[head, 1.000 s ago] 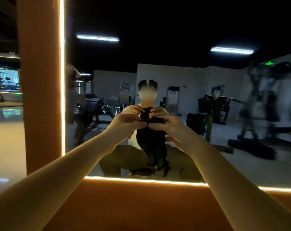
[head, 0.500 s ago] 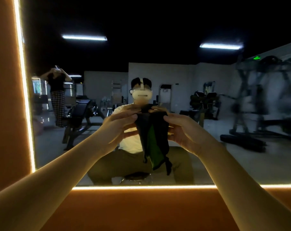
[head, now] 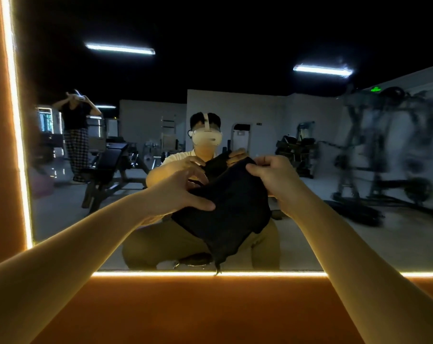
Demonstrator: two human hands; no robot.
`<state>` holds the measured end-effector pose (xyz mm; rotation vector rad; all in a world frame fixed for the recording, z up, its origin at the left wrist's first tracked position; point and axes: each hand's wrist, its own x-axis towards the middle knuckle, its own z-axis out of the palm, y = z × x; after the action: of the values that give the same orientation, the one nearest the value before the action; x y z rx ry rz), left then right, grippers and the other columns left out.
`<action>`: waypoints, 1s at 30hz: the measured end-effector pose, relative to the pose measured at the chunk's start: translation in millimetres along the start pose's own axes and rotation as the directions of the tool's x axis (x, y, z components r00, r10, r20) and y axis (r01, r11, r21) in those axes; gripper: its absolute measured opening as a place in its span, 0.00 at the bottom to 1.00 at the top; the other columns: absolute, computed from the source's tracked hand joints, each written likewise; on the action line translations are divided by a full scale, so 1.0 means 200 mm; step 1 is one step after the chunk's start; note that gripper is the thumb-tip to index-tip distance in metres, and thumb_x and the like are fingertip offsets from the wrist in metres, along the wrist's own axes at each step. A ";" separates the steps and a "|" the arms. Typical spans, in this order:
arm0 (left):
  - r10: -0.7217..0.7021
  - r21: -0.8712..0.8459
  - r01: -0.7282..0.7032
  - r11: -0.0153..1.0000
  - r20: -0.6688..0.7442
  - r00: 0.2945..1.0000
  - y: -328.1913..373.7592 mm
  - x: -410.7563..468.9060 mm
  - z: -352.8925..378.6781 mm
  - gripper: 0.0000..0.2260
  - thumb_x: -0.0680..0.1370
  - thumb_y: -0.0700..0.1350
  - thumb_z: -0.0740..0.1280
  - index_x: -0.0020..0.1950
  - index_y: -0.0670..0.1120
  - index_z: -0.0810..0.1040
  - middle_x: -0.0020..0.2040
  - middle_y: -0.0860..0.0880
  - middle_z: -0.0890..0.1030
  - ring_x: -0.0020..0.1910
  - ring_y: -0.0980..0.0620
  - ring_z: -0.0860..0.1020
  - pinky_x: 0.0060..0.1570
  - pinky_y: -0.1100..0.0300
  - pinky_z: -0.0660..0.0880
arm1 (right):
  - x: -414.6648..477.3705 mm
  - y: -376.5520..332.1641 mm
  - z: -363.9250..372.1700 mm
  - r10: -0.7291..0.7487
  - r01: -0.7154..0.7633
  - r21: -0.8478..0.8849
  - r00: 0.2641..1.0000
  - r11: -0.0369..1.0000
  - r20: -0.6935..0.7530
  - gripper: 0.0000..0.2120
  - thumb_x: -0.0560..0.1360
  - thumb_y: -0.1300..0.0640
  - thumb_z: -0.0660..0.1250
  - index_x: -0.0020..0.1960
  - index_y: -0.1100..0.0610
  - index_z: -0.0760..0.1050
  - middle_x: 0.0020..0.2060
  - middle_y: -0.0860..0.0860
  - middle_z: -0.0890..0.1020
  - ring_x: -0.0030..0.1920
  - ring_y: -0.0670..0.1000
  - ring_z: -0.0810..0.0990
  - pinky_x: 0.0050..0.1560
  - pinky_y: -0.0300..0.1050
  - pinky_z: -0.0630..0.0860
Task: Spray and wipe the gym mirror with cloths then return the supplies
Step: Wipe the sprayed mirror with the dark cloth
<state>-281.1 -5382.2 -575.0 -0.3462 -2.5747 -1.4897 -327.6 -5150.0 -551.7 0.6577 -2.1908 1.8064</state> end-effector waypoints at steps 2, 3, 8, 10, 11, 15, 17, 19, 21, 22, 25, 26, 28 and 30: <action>-0.040 -0.040 0.041 0.998 0.048 0.998 0.01 0.00 -0.02 0.18 0.73 0.39 0.79 0.61 0.44 0.80 0.58 0.41 0.85 0.56 0.41 0.85 0.55 0.48 0.83 | 0.00 0.02 -0.04 0.014 -0.014 -0.004 0.999 1.000 -0.032 0.04 0.82 0.58 0.67 0.50 0.51 0.78 0.51 0.52 0.83 0.53 0.53 0.82 0.54 0.50 0.80; -0.059 -0.062 0.064 0.996 0.081 0.995 0.01 0.00 -0.04 0.14 0.75 0.38 0.76 0.61 0.41 0.81 0.57 0.40 0.85 0.57 0.41 0.85 0.55 0.50 0.83 | 0.00 0.04 -0.07 0.024 -0.025 -0.012 0.998 1.000 -0.052 0.03 0.82 0.58 0.67 0.50 0.52 0.78 0.51 0.53 0.82 0.54 0.54 0.82 0.56 0.54 0.81; -0.182 -0.260 0.171 0.950 -0.019 0.983 0.00 -0.01 -0.04 0.16 0.78 0.44 0.72 0.64 0.39 0.82 0.60 0.39 0.84 0.58 0.42 0.85 0.53 0.50 0.84 | -0.02 0.14 -0.12 0.048 -0.049 -0.003 0.988 0.999 -0.148 0.02 0.82 0.57 0.68 0.53 0.54 0.78 0.52 0.54 0.82 0.53 0.56 0.83 0.57 0.60 0.82; -0.238 -0.172 0.219 0.960 -0.098 0.966 0.01 0.00 0.05 0.15 0.80 0.49 0.72 0.62 0.42 0.82 0.58 0.40 0.85 0.54 0.43 0.86 0.50 0.48 0.85 | -0.03 0.18 -0.09 -0.041 0.011 -0.141 0.976 0.990 -0.215 0.01 0.81 0.56 0.69 0.51 0.53 0.77 0.47 0.50 0.81 0.50 0.51 0.82 0.50 0.50 0.81; -0.249 -0.106 0.236 0.966 -0.122 0.961 0.03 0.00 0.12 0.13 0.81 0.50 0.71 0.60 0.43 0.82 0.55 0.41 0.85 0.52 0.44 0.86 0.46 0.50 0.85 | -0.05 0.19 -0.07 -0.100 0.048 -0.232 0.970 0.972 -0.220 0.02 0.81 0.55 0.70 0.50 0.52 0.77 0.44 0.48 0.80 0.47 0.48 0.81 0.45 0.43 0.78; -0.336 -0.284 0.280 0.917 -0.173 0.926 0.07 0.01 0.34 0.11 0.84 0.45 0.68 0.62 0.40 0.79 0.53 0.40 0.85 0.46 0.44 0.87 0.37 0.53 0.84 | -0.14 0.24 0.04 -0.263 0.210 -0.423 0.962 0.881 -0.071 0.05 0.79 0.53 0.72 0.50 0.51 0.77 0.42 0.45 0.79 0.43 0.43 0.79 0.44 0.37 0.74; -0.397 -0.473 0.295 0.830 -0.132 0.908 0.09 0.01 0.40 0.10 0.85 0.41 0.65 0.64 0.37 0.75 0.54 0.38 0.84 0.42 0.44 0.88 0.35 0.53 0.84 | -0.17 0.26 0.06 -0.304 0.276 -0.437 0.953 0.856 0.006 0.06 0.78 0.52 0.73 0.49 0.51 0.77 0.41 0.43 0.79 0.42 0.43 0.79 0.42 0.34 0.75; -0.412 -0.569 0.272 0.776 -0.131 0.902 0.09 0.02 0.43 0.09 0.85 0.38 0.62 0.65 0.37 0.74 0.56 0.37 0.83 0.42 0.42 0.88 0.33 0.52 0.83 | -0.20 0.28 0.05 -0.317 0.318 -0.392 0.946 0.864 0.067 0.05 0.79 0.51 0.72 0.48 0.50 0.77 0.40 0.42 0.80 0.42 0.42 0.80 0.40 0.32 0.75; -0.403 -0.622 0.254 0.741 -0.110 0.909 0.12 0.02 0.44 0.11 0.85 0.36 0.58 0.66 0.37 0.73 0.57 0.37 0.83 0.49 0.40 0.87 0.38 0.49 0.85 | -0.23 0.30 0.03 -0.301 0.338 -0.328 0.940 0.882 0.157 0.08 0.77 0.49 0.74 0.50 0.49 0.76 0.43 0.42 0.81 0.45 0.41 0.81 0.42 0.32 0.77; -0.397 -0.633 0.257 0.730 -0.088 0.914 0.13 0.02 0.45 0.12 0.84 0.36 0.57 0.66 0.37 0.72 0.58 0.37 0.83 0.52 0.39 0.86 0.41 0.47 0.85 | -0.24 0.31 0.02 -0.285 0.339 -0.337 0.937 0.878 0.200 0.11 0.76 0.48 0.75 0.53 0.50 0.76 0.47 0.43 0.81 0.47 0.42 0.81 0.45 0.35 0.79; -0.365 -0.624 0.309 0.718 0.040 0.930 0.18 0.00 0.44 0.15 0.83 0.38 0.55 0.66 0.37 0.72 0.56 0.34 0.85 0.56 0.35 0.85 0.53 0.42 0.83 | -0.25 0.33 -0.02 -0.301 0.367 -0.441 0.929 0.819 0.214 0.14 0.76 0.53 0.75 0.57 0.51 0.74 0.51 0.44 0.80 0.51 0.44 0.80 0.49 0.40 0.80; -0.332 -0.559 0.318 0.766 0.080 0.940 0.18 -0.01 0.43 0.15 0.83 0.38 0.54 0.66 0.37 0.73 0.55 0.34 0.85 0.55 0.34 0.85 0.55 0.42 0.82 | -0.24 0.33 -0.05 -0.313 0.364 -0.429 0.931 0.827 0.187 0.10 0.77 0.56 0.74 0.56 0.51 0.75 0.49 0.43 0.79 0.50 0.44 0.80 0.49 0.40 0.79; -0.257 -0.302 0.263 0.916 0.062 0.964 0.16 0.00 0.40 0.12 0.84 0.37 0.57 0.64 0.39 0.77 0.54 0.36 0.86 0.54 0.38 0.86 0.56 0.44 0.83 | -0.21 0.33 -0.11 -0.242 0.275 -0.273 0.959 0.922 0.150 0.05 0.79 0.60 0.70 0.54 0.53 0.77 0.47 0.45 0.82 0.49 0.45 0.82 0.52 0.43 0.81; -0.176 -0.086 0.174 0.981 -0.010 0.984 0.13 0.01 0.38 0.10 0.82 0.41 0.68 0.62 0.43 0.80 0.56 0.41 0.85 0.55 0.44 0.85 0.56 0.48 0.83 | -0.19 0.33 -0.18 -0.075 0.070 0.030 0.971 0.997 0.226 0.06 0.80 0.64 0.67 0.55 0.56 0.79 0.50 0.52 0.84 0.53 0.50 0.84 0.59 0.52 0.81</action>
<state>-277.0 -5302.7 -590.0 -0.1177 -2.5920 -1.6553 -329.2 -5099.0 -617.7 0.9809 -2.2552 1.7989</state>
